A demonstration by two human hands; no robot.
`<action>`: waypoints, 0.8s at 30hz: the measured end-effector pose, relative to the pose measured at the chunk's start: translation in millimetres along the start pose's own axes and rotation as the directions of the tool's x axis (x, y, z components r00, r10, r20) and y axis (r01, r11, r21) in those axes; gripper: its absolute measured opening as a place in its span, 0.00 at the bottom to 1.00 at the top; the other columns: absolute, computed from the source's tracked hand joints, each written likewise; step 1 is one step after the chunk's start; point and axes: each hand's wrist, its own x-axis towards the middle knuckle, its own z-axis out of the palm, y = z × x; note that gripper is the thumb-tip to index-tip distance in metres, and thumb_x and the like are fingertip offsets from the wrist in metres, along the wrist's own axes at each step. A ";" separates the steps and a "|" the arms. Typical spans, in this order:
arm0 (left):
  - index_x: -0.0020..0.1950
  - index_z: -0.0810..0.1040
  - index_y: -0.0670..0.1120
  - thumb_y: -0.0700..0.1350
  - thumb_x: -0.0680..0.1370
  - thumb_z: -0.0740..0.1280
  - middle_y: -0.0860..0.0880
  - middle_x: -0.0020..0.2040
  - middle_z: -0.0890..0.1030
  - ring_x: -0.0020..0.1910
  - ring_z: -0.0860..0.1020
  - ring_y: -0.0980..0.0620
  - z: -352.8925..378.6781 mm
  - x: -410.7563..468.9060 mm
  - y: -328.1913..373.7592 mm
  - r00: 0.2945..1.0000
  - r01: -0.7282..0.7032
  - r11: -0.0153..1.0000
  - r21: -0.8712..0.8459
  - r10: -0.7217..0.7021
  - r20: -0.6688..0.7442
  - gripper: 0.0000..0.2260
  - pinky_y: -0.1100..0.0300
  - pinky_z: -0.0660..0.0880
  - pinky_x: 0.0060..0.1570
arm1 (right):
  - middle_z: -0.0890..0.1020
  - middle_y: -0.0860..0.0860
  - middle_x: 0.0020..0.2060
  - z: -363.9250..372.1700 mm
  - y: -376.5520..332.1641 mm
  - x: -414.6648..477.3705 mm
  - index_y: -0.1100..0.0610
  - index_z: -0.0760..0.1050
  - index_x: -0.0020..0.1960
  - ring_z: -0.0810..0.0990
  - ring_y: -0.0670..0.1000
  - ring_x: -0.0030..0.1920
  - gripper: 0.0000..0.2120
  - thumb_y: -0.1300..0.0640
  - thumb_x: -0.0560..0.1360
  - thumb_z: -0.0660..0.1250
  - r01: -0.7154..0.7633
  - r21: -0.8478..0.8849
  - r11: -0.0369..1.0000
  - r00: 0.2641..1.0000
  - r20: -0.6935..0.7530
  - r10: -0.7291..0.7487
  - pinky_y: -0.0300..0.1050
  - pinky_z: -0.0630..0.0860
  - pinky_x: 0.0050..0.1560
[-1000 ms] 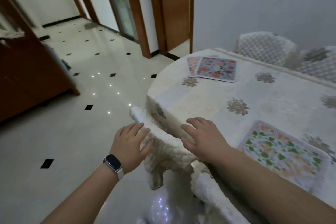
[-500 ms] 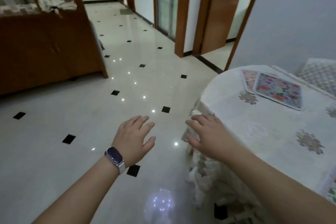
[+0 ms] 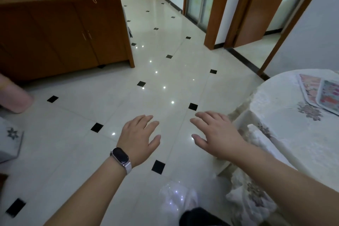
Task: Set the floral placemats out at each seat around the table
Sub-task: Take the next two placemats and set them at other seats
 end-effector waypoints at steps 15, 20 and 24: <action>0.60 0.79 0.49 0.57 0.75 0.58 0.48 0.63 0.79 0.63 0.75 0.45 6.8 190.7 -102.4 0.998 0.056 0.996 0.068 -0.058 0.029 0.20 0.47 0.72 0.57 | 0.81 0.52 0.56 60.4 65.5 220.0 0.54 0.79 0.57 0.79 0.58 0.55 0.22 0.44 0.74 0.56 -0.050 0.147 0.988 0.998 -0.039 0.057 0.53 0.76 0.52; 0.62 0.78 0.50 0.58 0.75 0.57 0.49 0.64 0.78 0.63 0.74 0.45 -5.6 277.8 -117.9 0.999 0.041 0.994 0.103 -0.040 -0.011 0.21 0.48 0.73 0.57 | 0.82 0.52 0.55 52.4 102.6 291.0 0.55 0.79 0.56 0.79 0.58 0.55 0.22 0.44 0.73 0.56 -0.075 0.143 0.987 0.994 -0.073 0.086 0.52 0.78 0.49; 0.63 0.77 0.50 0.58 0.75 0.58 0.49 0.64 0.77 0.64 0.73 0.46 -4.2 330.3 -120.5 0.999 0.020 0.996 0.087 -0.018 -0.027 0.21 0.49 0.72 0.57 | 0.81 0.53 0.57 44.7 128.6 325.2 0.55 0.79 0.57 0.79 0.59 0.56 0.21 0.44 0.73 0.57 -0.116 0.138 0.984 0.989 -0.074 0.127 0.52 0.78 0.49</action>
